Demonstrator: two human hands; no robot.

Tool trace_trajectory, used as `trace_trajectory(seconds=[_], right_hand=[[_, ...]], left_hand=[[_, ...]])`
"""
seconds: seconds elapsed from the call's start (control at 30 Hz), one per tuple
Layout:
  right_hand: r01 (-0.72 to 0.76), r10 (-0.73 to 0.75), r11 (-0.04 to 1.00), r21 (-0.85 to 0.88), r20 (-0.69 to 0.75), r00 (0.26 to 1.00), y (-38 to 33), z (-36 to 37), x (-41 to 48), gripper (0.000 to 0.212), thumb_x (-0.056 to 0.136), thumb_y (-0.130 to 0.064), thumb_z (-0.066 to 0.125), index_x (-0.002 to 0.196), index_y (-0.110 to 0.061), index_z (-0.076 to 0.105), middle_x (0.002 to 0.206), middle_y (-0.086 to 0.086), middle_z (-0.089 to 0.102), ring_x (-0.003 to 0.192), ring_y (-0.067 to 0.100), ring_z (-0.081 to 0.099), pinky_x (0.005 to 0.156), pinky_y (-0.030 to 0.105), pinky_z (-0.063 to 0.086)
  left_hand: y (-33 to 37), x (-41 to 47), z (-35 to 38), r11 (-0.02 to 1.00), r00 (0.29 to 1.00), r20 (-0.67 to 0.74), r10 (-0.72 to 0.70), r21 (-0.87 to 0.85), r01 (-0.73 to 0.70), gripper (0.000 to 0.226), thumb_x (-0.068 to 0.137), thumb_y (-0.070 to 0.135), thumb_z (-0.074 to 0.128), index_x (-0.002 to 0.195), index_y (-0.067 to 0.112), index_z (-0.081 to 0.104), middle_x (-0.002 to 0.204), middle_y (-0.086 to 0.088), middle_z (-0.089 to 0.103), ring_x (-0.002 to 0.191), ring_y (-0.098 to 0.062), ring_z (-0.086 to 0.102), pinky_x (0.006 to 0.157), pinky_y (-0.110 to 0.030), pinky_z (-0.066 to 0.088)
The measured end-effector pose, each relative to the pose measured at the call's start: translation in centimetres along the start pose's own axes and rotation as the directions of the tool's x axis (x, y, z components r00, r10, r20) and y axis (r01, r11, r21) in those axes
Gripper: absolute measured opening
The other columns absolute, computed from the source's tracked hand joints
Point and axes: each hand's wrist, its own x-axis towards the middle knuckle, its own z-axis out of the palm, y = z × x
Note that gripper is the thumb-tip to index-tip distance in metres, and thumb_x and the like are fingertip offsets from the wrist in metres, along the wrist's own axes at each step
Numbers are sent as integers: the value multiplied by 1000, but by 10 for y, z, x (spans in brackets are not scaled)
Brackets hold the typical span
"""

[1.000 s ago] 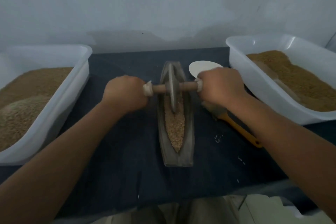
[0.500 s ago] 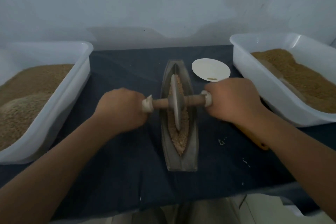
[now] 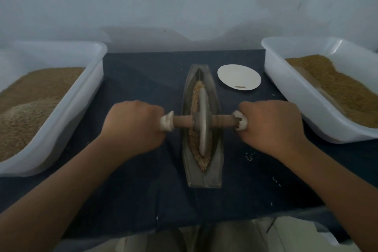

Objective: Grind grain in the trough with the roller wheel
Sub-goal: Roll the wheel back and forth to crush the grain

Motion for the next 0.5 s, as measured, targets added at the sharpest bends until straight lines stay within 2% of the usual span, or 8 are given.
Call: trace_trajectory(seconds=[0.1,0.17,0.23,0.3,0.37,0.4,0.43,0.5], right_hand=[[-54,57,997,-62,46,997,4,20,37,36,94,-49,50,65,-27,48,53,-9,44,46,15,45,47,25,26],[-120,126,991,-65,103,987,9,32,70,34,98,-46,53,69,-27,50,59,-7,50,53,16,47,51,28,29],[-172,179,983,-57,164,970,12,34,89,30,97,-43,56,72,-26,55,65,-6,55,59,19,52,56,30,38],[-197,200,980,-33,218,955,10,29,81,30,97,-44,54,73,-26,57,68,-6,58,64,20,57,60,32,45],[-183,183,983,-15,206,961,5,19,49,33,95,-49,46,71,-28,53,64,-8,54,61,19,56,57,33,47],[-150,150,989,-11,157,976,1,13,30,33,93,-52,44,70,-29,51,60,-9,51,57,17,54,54,34,48],[-114,113,993,4,113,987,-3,6,11,31,89,-52,44,69,-29,49,57,-10,47,52,16,50,49,33,46],[-36,34,999,38,45,998,-5,-1,-11,26,82,-51,47,67,-29,47,53,-10,42,45,16,44,42,28,38]], left_hand=[[2,41,12,990,981,130,-143,33,140,38,89,53,55,61,27,47,60,10,49,54,-21,53,54,-29,37],[0,80,16,979,965,168,-203,32,201,35,90,52,54,68,25,54,67,7,53,65,-25,59,60,-32,44],[0,105,11,981,959,207,-191,30,189,33,87,52,55,71,24,59,73,4,59,68,-25,60,63,-33,48],[2,103,4,986,959,232,-165,50,157,32,86,50,56,68,23,55,75,3,62,70,-27,62,64,-33,50],[4,73,1,990,970,203,-133,82,119,32,86,49,57,65,25,50,68,6,57,64,-25,60,58,-30,43],[5,52,0,991,984,148,-95,108,79,35,84,50,57,62,26,46,61,9,50,55,-21,52,53,-27,36],[7,31,-3,991,995,90,-44,132,32,39,82,51,59,58,27,40,55,11,41,46,-16,39,49,-23,26],[7,5,-9,991,1000,-13,12,133,-11,49,75,52,64,56,30,25,48,14,24,41,-8,14,49,-18,10]])
